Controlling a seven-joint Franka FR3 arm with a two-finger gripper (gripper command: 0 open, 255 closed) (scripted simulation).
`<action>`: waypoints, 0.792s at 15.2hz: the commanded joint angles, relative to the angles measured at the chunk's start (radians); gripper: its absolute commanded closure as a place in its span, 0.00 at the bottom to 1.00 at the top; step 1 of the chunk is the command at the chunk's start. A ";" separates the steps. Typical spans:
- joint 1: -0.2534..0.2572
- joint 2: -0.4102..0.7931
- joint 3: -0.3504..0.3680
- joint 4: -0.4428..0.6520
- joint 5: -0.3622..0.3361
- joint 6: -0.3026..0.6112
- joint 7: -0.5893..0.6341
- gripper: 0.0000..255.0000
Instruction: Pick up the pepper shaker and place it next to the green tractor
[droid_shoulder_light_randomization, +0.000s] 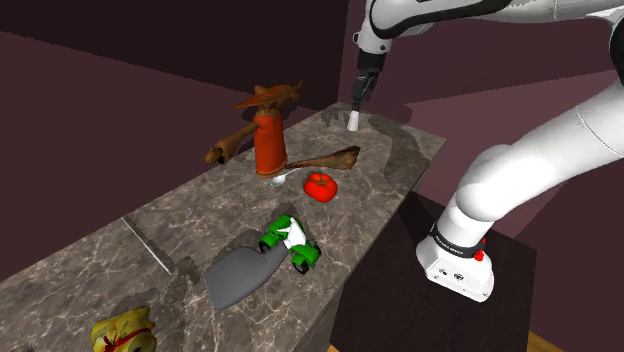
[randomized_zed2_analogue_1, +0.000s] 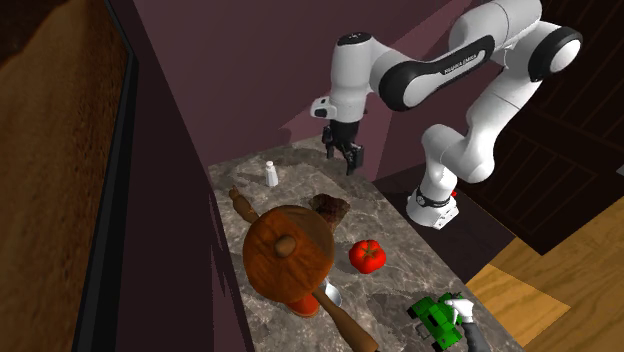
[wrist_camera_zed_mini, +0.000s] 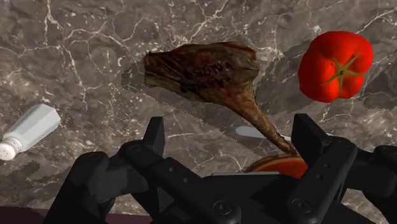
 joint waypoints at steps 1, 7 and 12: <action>-0.014 0.053 -0.023 0.016 -0.016 0.042 -0.025 0.00; -0.047 0.227 -0.084 0.088 -0.041 0.158 -0.086 0.00; -0.073 0.384 -0.129 0.178 -0.040 0.237 -0.140 0.00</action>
